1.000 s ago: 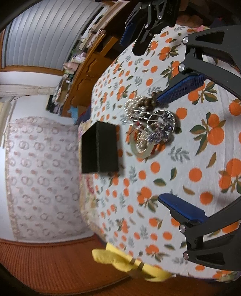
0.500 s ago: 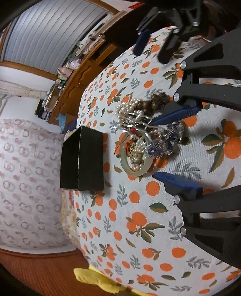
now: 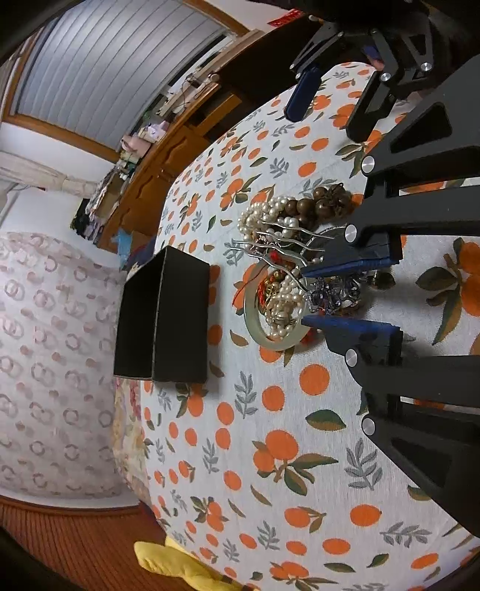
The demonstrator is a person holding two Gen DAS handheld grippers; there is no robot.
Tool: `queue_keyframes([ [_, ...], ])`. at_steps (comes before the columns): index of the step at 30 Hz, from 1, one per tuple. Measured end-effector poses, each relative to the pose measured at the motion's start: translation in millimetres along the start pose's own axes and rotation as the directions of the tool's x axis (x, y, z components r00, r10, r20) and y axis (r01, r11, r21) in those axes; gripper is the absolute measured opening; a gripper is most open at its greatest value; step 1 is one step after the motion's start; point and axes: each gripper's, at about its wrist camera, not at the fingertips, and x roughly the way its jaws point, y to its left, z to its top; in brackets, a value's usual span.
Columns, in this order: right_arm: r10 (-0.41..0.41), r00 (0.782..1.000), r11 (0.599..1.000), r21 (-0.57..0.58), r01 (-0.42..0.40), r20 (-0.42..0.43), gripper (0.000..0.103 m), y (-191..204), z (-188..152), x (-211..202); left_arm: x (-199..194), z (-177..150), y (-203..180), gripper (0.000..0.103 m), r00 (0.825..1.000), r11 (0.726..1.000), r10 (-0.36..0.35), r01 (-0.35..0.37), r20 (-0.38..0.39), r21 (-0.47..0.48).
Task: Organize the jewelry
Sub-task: 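Move the left tool down to the silver hairpins with purple beads, then grasp the hairpins with the left tool while the right tool grasps the brown bead bracelet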
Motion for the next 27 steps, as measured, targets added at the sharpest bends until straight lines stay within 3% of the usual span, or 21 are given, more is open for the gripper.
queue_keyframes([
  [10,0.023,0.999,0.999,-0.032,-0.024,-0.03,0.08,7,2,10,-29,1,-2,0.018,0.996,1.0,0.0,0.0,0.089,0.007],
  [18,0.085,0.99,0.991,-0.095,-0.096,-0.115,0.046,19,12,31,-49,5,8,0.018,0.99,1.0,0.004,-0.001,0.144,-0.023],
  [25,0.073,0.983,0.984,-0.149,-0.099,-0.171,0.041,31,17,50,-54,5,14,0.018,0.988,0.999,0.012,-0.007,0.157,-0.037],
  [27,0.067,0.981,0.982,-0.162,-0.097,-0.182,0.034,33,20,52,-53,4,15,0.018,0.988,0.999,0.012,-0.006,0.154,-0.039],
])
